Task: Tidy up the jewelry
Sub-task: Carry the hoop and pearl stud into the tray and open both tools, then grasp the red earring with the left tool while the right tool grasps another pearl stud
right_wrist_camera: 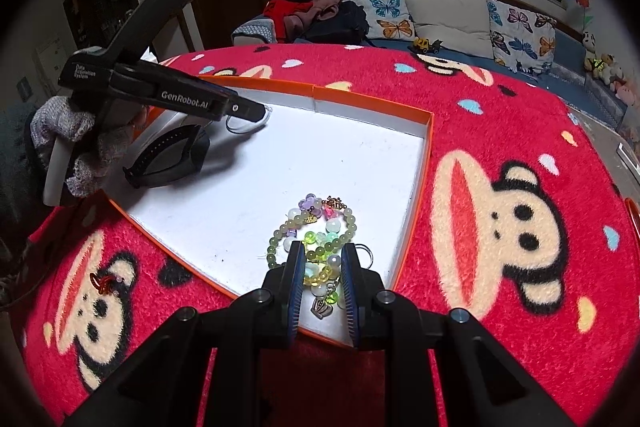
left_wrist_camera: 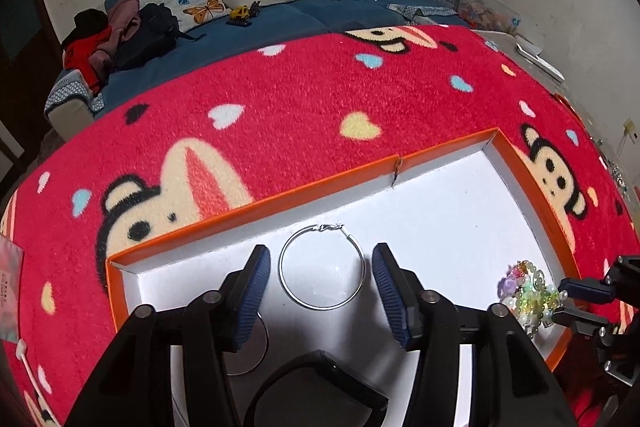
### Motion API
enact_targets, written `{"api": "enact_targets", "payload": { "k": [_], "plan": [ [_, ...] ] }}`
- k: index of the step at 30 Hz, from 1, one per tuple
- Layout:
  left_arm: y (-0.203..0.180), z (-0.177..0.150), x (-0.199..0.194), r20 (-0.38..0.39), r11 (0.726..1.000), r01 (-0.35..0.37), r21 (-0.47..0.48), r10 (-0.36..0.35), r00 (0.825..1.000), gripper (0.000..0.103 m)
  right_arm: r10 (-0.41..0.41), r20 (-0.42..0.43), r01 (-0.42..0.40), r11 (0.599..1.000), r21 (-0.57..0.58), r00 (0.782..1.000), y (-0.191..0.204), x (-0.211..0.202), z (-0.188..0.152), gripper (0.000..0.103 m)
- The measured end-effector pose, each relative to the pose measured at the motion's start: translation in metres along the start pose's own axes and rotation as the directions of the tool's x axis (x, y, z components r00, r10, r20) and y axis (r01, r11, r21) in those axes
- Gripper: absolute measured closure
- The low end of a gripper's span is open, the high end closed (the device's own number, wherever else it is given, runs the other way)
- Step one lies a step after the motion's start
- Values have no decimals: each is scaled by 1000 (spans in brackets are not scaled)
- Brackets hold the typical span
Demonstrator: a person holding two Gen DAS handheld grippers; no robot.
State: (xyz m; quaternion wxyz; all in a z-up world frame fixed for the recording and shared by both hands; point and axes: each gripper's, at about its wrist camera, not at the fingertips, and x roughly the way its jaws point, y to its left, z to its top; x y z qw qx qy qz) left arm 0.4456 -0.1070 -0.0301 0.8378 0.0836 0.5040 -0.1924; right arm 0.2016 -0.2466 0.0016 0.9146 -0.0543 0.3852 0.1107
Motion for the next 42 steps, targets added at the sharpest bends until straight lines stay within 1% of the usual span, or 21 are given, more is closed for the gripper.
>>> {"api": "enact_targets", "payload": {
  "k": [5, 11, 15, 21, 25, 29, 32, 36, 42],
  "plan": [
    [1, -3, -1, 0, 1000, -1, -4, 1, 1000, 44, -4, 4, 4, 1000, -5, 1000, 0, -1, -1, 82],
    [1, -9, -18, 13, 1000, -8, -9, 8, 1000, 41, -20, -20, 20, 1000, -19, 1000, -1, 5, -1, 81],
    [1, -14, -37, 23, 1000, -24, -7, 24, 999, 41, -32, -17, 32, 999, -16, 999, -1, 1, -1, 79],
    [-3, -33, -85, 57, 999, -44, -5, 44, 997, 41, -36, 7, 36, 999, -34, 999, 5, -22, -4, 79],
    [-9, -56, -121, 77, 998, -58, 2, 57, 995, 41, -12, 10, 12, 999, -39, 1000, 14, -39, -12, 79],
    [-17, -90, -151, 89, 999, -51, 12, 50, 995, 41, 8, -2, -8, 999, -47, 1000, 24, -48, -25, 79],
    [-26, -119, -165, 89, 999, -36, 18, 34, 995, 41, 18, -15, -18, 999, -51, 1000, 31, -52, -36, 79],
    [-41, -158, -167, 64, 999, -5, 35, 3, 998, 41, 29, -30, -31, 998, -48, 999, 38, -54, -48, 79],
    [-69, -205, -147, 8, 994, 35, 102, -36, 999, 41, 45, -67, -48, 998, -44, 997, 43, -47, -64, 79]
  ]
}}
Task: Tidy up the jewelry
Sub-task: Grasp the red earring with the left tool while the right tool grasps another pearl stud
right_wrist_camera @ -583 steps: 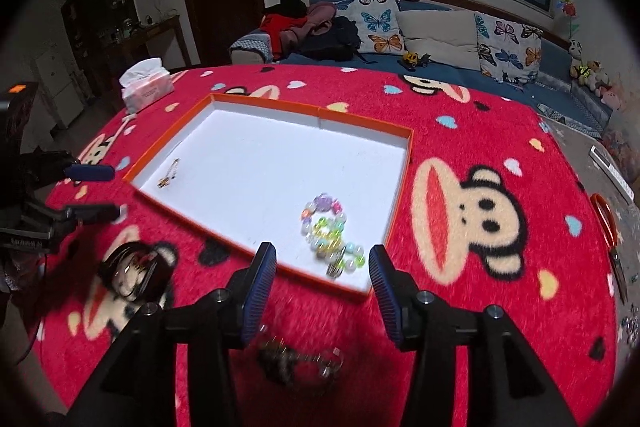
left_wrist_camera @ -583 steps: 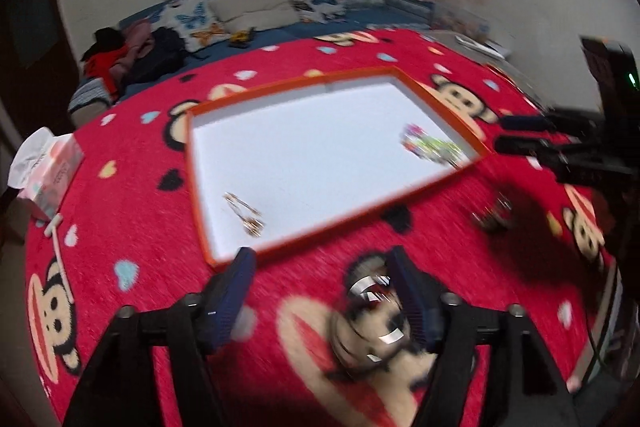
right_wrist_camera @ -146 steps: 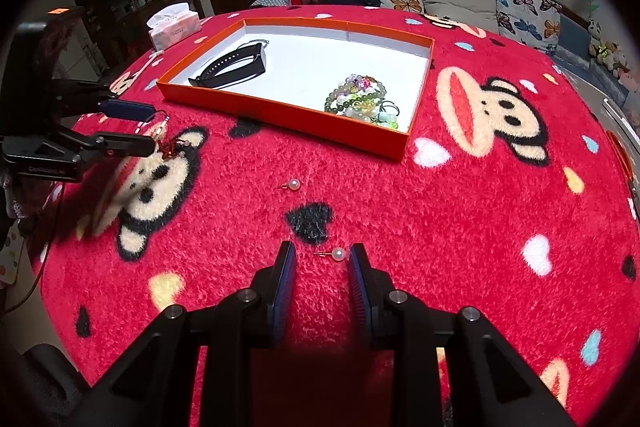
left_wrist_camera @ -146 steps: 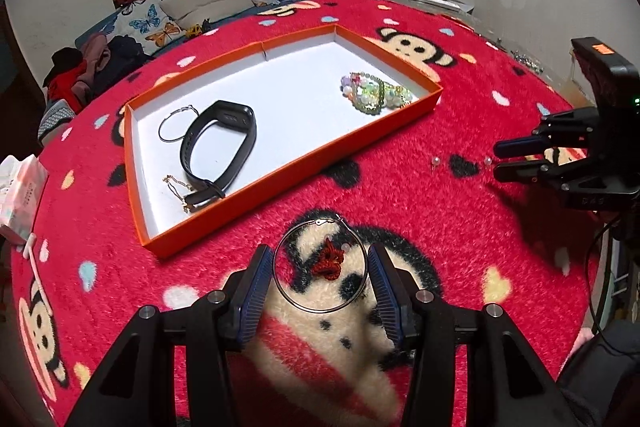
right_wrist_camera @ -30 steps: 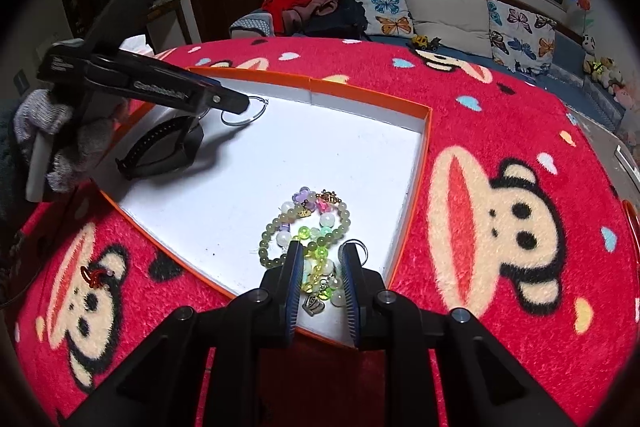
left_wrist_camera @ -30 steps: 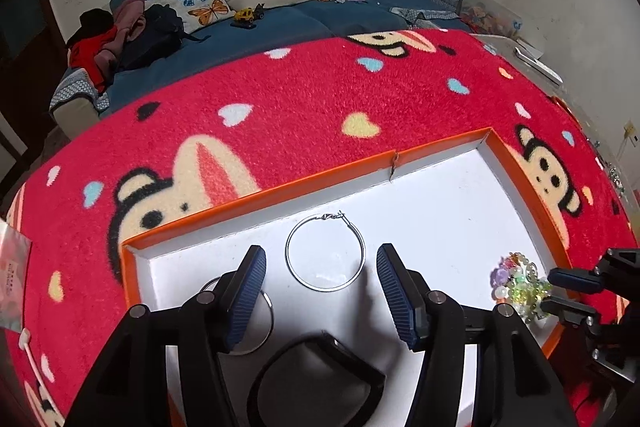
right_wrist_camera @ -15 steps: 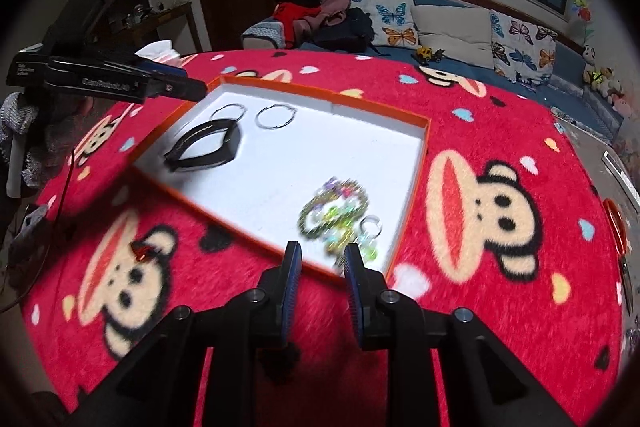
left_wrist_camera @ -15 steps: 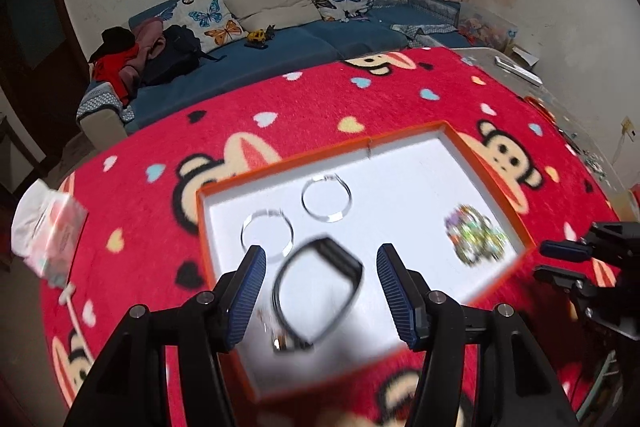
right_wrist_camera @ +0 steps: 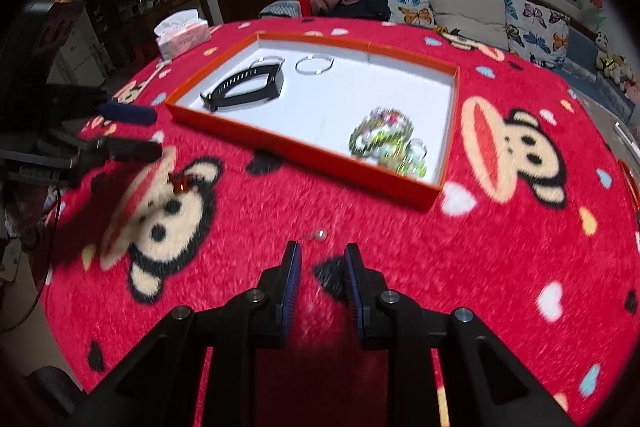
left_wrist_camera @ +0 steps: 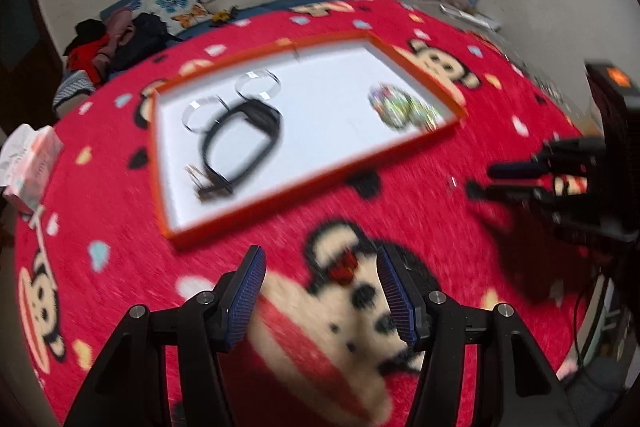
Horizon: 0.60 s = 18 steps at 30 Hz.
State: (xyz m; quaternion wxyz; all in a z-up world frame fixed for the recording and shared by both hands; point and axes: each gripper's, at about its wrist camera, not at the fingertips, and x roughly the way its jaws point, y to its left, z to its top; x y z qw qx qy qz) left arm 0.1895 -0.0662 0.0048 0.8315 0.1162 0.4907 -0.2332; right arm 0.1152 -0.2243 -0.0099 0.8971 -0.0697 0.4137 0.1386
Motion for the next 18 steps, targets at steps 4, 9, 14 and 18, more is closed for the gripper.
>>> {"api": "enact_targets", "payload": {
  "k": [4, 9, 14, 18],
  "plan": [
    [-7, -11, 15, -18, 1000, 9, 26, -9, 1000, 42, 7, -16, -7, 1000, 4, 1000, 0, 6, -5, 79],
    [-8, -9, 24, -5, 998, 25, 50, -25, 1000, 46, 18, -15, -18, 1000, 16, 1000, -2, 8, -7, 79],
    [-12, -7, 31, -12, 996, 33, 82, -32, 999, 59, 26, -13, -26, 1000, 16, 1000, -3, 10, -8, 79],
    [-14, -9, 36, -17, 994, 34, 101, -33, 999, 69, 33, -9, -33, 999, 12, 999, -2, 10, -9, 79]
  ]
}}
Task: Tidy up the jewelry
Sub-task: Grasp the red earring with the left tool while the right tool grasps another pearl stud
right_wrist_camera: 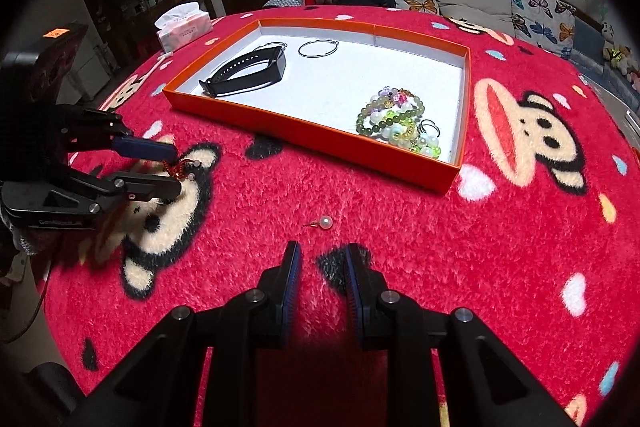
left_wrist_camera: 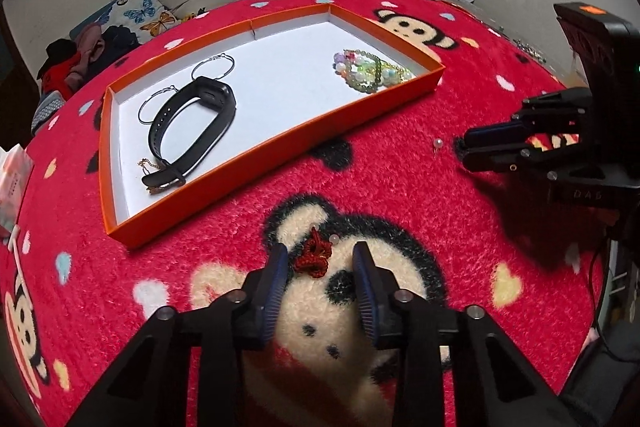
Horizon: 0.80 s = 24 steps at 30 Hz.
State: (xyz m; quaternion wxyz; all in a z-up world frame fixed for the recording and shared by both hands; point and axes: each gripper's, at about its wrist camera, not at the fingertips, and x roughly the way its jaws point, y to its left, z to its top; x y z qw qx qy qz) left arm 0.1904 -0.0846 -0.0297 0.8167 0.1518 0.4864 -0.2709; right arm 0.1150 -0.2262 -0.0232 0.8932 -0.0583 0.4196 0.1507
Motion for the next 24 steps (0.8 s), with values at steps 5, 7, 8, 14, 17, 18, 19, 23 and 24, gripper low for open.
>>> {"api": "enact_targets", "payload": {
  "k": [5, 7, 8, 14, 17, 18, 19, 23, 24],
  "plan": [
    [0, -2, 5, -2, 1000, -3, 5, 3, 1000, 79, -8, 0, 8, 1000, -15, 1000, 3, 3, 2, 79],
    [2, -2, 5, -1, 1000, 0, 2, 0, 1000, 80, -11, 0, 11, 1000, -21, 1000, 4, 5, 4, 79],
    [2, -2, 5, 2, 1000, 1, 1, -1, 1000, 81, -11, -1, 11, 1000, -22, 1000, 4, 7, 5, 79],
    [4, -5, 5, 7, 1000, 2, 4, -2, 1000, 83, -25, -8, 25, 999, -46, 1000, 9, 14, 9, 79],
    [4, -5, 5, 8, 1000, 3, 6, -3, 1000, 83, -36, -7, 35, 998, -51, 999, 10, 16, 11, 79],
    [4, -5, 4, 8, 1000, 4, 6, -4, 1000, 83, -41, -7, 40, 998, -53, 999, 10, 17, 11, 79],
    [4, -5, 4, 8, 1000, 4, 5, -4, 1000, 83, -45, -8, 44, 997, -56, 999, 11, 17, 11, 79],
    [4, -6, 4, 11, 1000, 7, 4, -7, 1000, 83, -62, -10, 61, 995, -78, 998, 13, 19, 12, 79],
    [5, -6, 4, 13, 1000, 8, 2, -8, 1000, 83, -66, -10, 65, 994, -83, 998, 14, 19, 13, 79]
  ]
}}
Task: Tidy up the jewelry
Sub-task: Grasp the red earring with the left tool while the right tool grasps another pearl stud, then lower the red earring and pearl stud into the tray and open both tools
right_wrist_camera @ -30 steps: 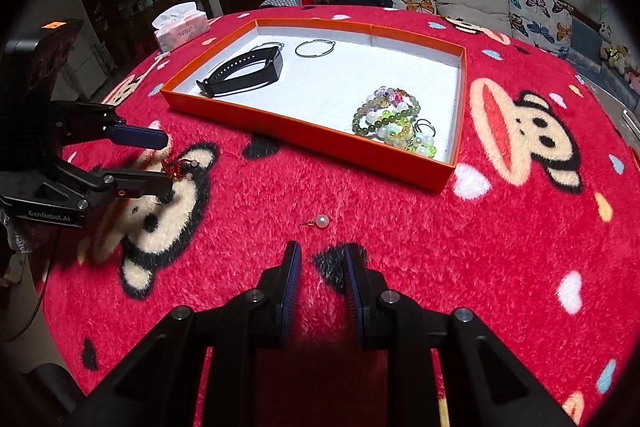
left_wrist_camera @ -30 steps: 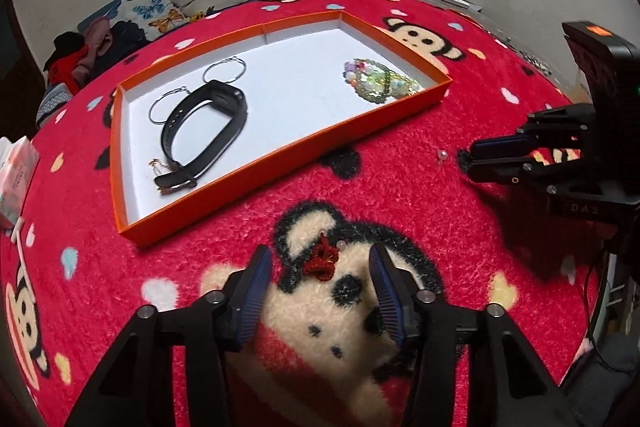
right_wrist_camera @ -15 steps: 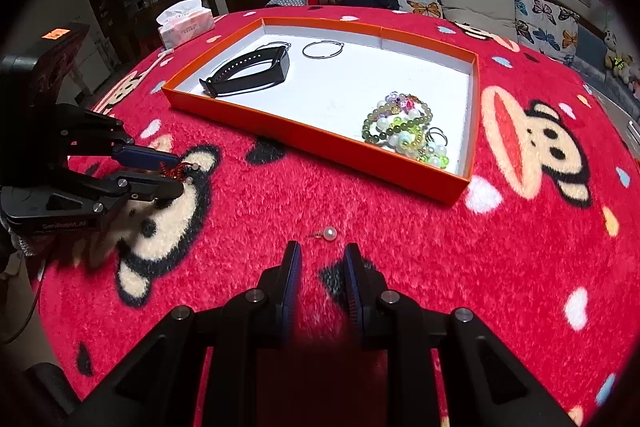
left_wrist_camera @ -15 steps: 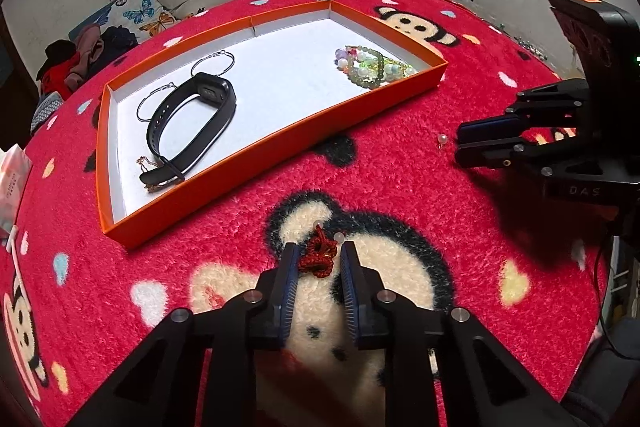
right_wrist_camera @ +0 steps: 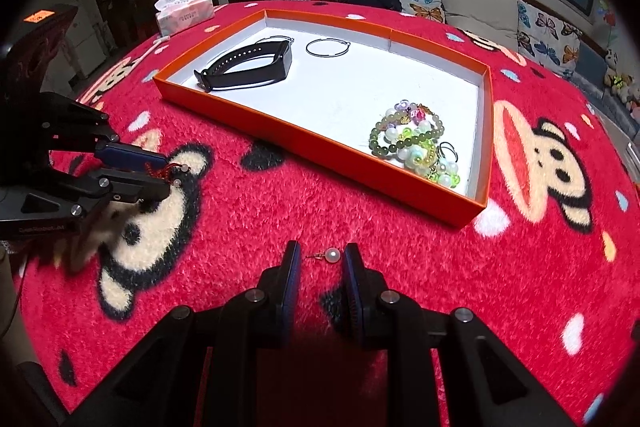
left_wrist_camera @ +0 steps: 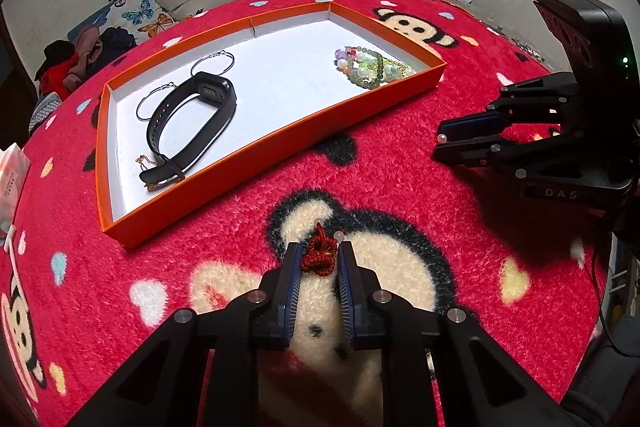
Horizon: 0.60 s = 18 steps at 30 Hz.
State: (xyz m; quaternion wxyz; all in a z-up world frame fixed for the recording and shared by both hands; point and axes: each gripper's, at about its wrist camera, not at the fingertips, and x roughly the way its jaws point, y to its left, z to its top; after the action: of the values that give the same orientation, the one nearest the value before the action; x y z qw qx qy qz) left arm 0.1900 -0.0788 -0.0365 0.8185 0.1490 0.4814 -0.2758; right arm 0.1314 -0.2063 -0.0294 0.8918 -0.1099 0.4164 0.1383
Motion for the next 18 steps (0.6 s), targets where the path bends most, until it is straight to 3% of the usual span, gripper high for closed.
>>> {"api": "enact_targets", "payload": {
  "k": [7, 18],
  "plan": [
    [1, -1, -1, 0, 1000, -1, 1, 1, 1000, 83, -30, 7, 30, 999, -31, 1000, 6, 1, 1, 80],
    [1, 2, -17, 30, 1000, 8, -25, -7, 1000, 85, -7, 30, 7, 1000, 0, 1000, 1, -11, 1, 82]
  ]
}}
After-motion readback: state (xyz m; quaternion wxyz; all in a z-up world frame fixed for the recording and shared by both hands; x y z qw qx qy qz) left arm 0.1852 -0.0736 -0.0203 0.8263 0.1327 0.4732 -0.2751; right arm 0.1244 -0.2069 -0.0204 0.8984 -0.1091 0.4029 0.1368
